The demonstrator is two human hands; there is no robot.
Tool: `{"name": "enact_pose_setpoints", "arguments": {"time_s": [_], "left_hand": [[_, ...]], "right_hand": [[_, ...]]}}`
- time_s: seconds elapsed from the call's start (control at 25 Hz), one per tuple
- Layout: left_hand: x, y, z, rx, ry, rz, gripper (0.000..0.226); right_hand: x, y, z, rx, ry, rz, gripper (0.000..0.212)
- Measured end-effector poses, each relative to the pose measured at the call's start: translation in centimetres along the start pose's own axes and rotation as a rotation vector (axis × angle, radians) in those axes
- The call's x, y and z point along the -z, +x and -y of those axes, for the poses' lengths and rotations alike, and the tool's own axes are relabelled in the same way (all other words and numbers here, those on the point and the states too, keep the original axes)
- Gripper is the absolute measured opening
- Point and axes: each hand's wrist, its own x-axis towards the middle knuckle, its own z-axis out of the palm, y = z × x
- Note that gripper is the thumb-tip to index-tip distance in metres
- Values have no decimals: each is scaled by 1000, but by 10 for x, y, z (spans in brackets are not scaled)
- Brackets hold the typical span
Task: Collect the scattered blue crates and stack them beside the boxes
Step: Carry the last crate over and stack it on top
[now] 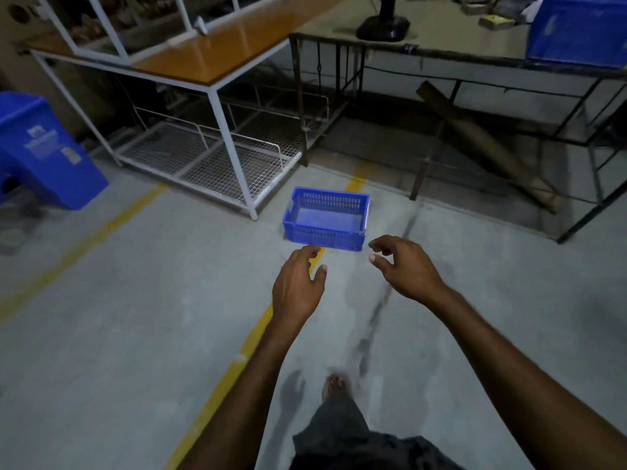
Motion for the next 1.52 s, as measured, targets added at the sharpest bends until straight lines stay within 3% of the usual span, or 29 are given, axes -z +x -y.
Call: {"name": "enact_pose_setpoints", "arguments": {"time_s": [0.32, 0.6, 0.8, 0.88, 1.08, 1.2, 1.32, 1.4, 1.52], "left_hand": [[-44, 251, 41, 50, 113, 154, 35], [-157, 417, 150, 178, 225, 271, 50], [-245, 504, 223, 303, 211, 322, 54], [-289, 534, 261, 310, 183, 337, 58], [-402, 577, 376, 364, 106, 355, 66], [-451, 587, 432, 326, 123, 371, 67], [-490, 596, 468, 375, 159, 413, 69], [-504, 605, 470, 353, 150, 394, 68], [-520, 617, 457, 191, 148, 353, 65]], "right_hand": [[-40, 256, -43, -184, 112, 105, 17], [-180, 467, -114, -305, 97, 332, 15], [-294, 563, -198, -507, 209, 412, 11], [-356, 596, -239, -635, 286, 425, 21], [-520, 649, -321, -1262, 788, 335, 42], [-596, 674, -371, -1371, 960, 220, 40], [-618, 686, -407, -1330, 857, 285, 37], [-602, 687, -424, -1360, 831, 148, 50], [-552, 679, -456, -1212, 329, -149, 56]]}}
